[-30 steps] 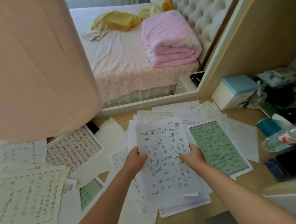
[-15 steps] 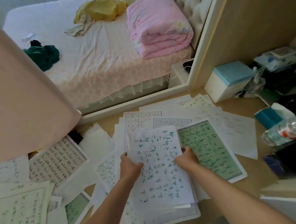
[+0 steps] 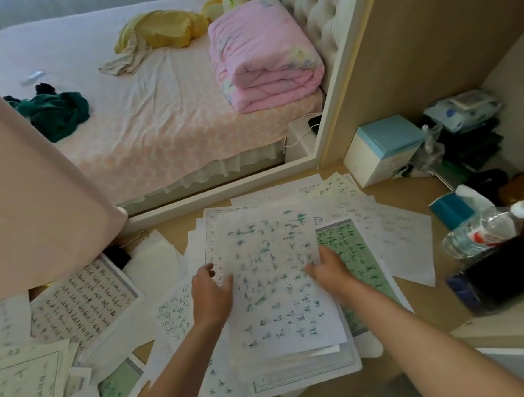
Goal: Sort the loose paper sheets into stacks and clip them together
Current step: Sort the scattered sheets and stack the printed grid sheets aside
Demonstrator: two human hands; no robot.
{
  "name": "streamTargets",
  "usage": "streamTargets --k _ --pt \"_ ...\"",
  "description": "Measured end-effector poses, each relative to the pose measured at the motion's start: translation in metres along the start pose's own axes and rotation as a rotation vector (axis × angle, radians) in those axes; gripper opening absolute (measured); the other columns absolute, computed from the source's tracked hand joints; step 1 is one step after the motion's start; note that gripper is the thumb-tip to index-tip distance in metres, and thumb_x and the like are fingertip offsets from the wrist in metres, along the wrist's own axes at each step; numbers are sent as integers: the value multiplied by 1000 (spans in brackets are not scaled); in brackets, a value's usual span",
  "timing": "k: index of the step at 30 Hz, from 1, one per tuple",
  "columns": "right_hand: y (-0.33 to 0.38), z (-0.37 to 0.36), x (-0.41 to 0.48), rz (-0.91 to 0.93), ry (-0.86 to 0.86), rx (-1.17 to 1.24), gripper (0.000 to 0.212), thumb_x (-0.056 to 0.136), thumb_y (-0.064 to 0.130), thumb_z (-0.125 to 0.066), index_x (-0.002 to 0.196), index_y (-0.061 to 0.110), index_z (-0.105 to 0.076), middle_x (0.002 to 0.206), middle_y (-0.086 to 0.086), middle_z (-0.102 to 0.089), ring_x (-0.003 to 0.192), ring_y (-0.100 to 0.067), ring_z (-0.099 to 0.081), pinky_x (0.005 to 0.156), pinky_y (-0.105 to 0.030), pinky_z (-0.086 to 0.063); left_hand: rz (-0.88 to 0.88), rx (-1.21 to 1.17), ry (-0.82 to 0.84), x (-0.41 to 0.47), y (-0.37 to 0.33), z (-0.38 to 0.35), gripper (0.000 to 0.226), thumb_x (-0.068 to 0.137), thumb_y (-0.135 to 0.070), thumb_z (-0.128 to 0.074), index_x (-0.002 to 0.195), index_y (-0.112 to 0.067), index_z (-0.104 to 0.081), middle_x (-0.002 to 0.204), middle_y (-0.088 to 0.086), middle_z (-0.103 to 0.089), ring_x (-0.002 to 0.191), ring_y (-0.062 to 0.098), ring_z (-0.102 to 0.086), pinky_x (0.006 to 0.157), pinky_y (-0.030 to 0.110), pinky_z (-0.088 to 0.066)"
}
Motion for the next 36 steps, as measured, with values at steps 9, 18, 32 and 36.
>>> streamTargets --k 9,18,32,36 --pt "-60 135 6 -146 -285 -86 38 93 -3 -54 129 8 -52 127 -11 -59 116 -31 -55 93 -36 -45 33 38 477 -29 -56 -115 59 99 -23 -57 150 -11 -31 142 9 -50 93 15 -62 71 22 -51" --pt "-76 126 33 -211 -287 -408 54 68 26 -64 118 35 -48 115 -6 -54 100 -27 -56 83 -41 -57 168 -72 441 -36 -71 -163 49 85 -11 -73 127 -7 -49 118 9 -62 97 23 -63 83 33 -55" --pt "-78 110 23 -231 -262 -367 32 73 24 -62 105 25 -59 113 2 -50 105 -21 -52 87 -36 -54 285 -131 440 -23 -53 -165 28 91 -14 -64 115 -9 -50 110 11 -64 94 28 -66 74 43 -58" --pt "-70 87 14 -189 -220 -59 48 82 9 -68 120 20 -41 116 -2 -54 95 -18 -59 65 -23 -51 246 -237 421 -22 -47 -142 29 92 -5 -59 118 -14 -50 110 9 -65 94 28 -67 73 43 -59"
Point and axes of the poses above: each hand's wrist, its own x-axis towards the middle knuckle, its own z-axis out of the back of the hand, y = z × x, the point moved 8 cm from there along x, towards the middle knuckle
